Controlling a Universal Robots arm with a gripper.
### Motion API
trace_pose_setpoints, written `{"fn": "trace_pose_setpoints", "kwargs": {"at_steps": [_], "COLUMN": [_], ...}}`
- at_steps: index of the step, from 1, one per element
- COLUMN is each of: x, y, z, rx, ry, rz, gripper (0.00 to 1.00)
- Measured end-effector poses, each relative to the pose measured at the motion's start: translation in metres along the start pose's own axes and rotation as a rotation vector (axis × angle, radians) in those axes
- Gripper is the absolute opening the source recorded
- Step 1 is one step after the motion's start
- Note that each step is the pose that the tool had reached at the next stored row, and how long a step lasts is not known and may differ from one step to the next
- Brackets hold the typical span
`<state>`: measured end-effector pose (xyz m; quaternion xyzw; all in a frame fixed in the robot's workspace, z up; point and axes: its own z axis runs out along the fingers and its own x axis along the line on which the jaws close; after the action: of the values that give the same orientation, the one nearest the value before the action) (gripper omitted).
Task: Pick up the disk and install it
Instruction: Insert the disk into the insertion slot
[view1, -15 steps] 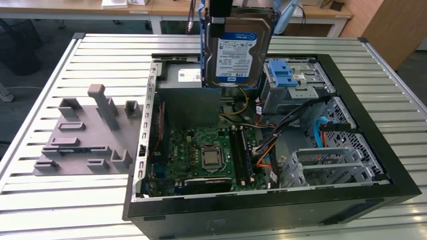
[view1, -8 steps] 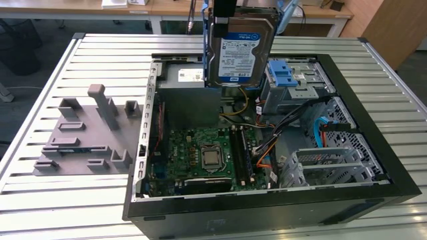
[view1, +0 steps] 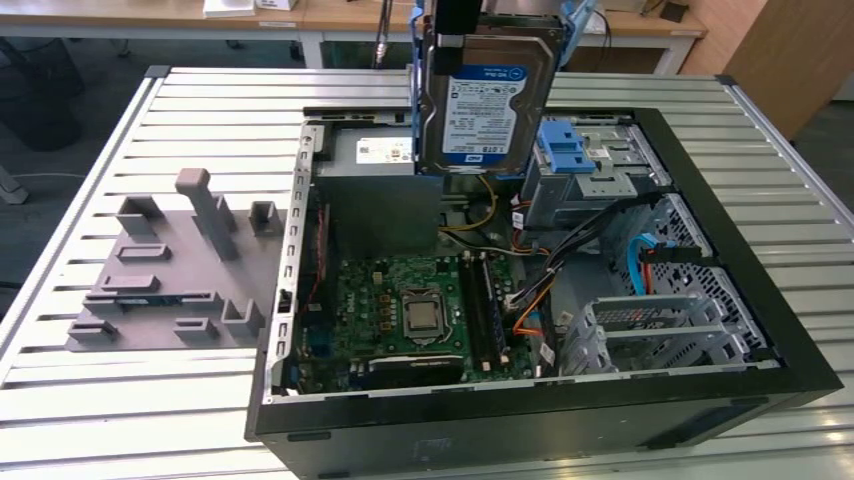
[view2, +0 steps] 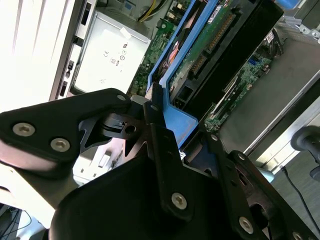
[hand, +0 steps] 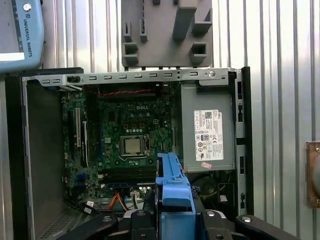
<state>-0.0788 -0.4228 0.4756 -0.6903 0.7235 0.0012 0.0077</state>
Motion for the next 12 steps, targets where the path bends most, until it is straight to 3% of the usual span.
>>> {"fn": "trace_pose_setpoints", "kwargs": {"at_steps": [12], "x": [-0.0004], "y": [-0.0087], "z": [0.0001], "rx": [0.0000], "ry": [0.0000], "rz": [0.000], "gripper": [0.36]}}
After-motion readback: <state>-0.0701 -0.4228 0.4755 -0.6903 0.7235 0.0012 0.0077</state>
